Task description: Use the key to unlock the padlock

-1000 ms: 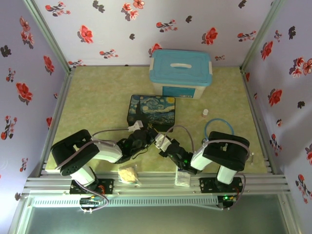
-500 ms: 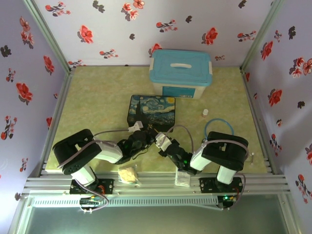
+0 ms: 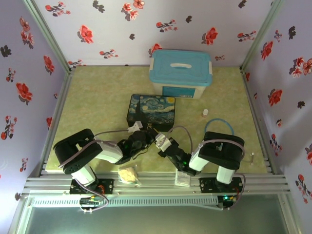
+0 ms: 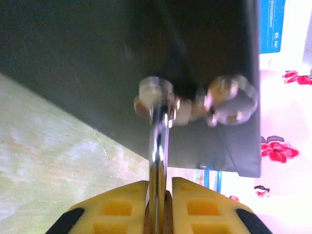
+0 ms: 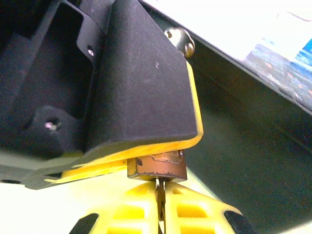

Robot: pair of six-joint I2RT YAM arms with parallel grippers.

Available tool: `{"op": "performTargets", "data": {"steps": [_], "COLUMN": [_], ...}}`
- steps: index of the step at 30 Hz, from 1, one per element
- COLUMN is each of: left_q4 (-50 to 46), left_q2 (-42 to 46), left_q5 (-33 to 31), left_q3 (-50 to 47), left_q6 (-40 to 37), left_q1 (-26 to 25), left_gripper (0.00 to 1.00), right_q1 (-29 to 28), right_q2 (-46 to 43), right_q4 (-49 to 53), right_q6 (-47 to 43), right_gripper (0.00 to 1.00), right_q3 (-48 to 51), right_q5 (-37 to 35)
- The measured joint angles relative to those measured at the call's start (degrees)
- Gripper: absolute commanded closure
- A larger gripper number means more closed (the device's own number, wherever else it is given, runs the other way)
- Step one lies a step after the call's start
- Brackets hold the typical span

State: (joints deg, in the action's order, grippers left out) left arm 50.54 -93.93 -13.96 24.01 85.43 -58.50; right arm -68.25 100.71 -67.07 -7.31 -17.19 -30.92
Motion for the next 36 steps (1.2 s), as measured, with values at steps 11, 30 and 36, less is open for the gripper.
{"op": "performTargets", "data": {"steps": [11, 30, 36], "left_q4": [0.28, -2.69, -8.98], "left_q2": [0.04, 3.04, 5.07], "left_q5": [-0.17, 1.51, 1.53], "left_q3": [-0.81, -1.73, 0.02], "left_q6": [-0.13, -3.13, -5.33], "left_q1": [0.02, -0.07, -0.04], "left_gripper": [0.99, 0.76, 0.80], "right_q1": [7.82, 13.20, 13.25], "right_q2": [-6.23, -5.01, -5.01], "right_q4": [8.22, 2.16, 2.71], "right_q6": [15.47, 32.20, 32.46], "right_gripper": [1.00, 1.00, 1.00], "right_q3": [0.42, 2.82, 2.67], "right_q5": [18.64, 33.09, 33.75]}}
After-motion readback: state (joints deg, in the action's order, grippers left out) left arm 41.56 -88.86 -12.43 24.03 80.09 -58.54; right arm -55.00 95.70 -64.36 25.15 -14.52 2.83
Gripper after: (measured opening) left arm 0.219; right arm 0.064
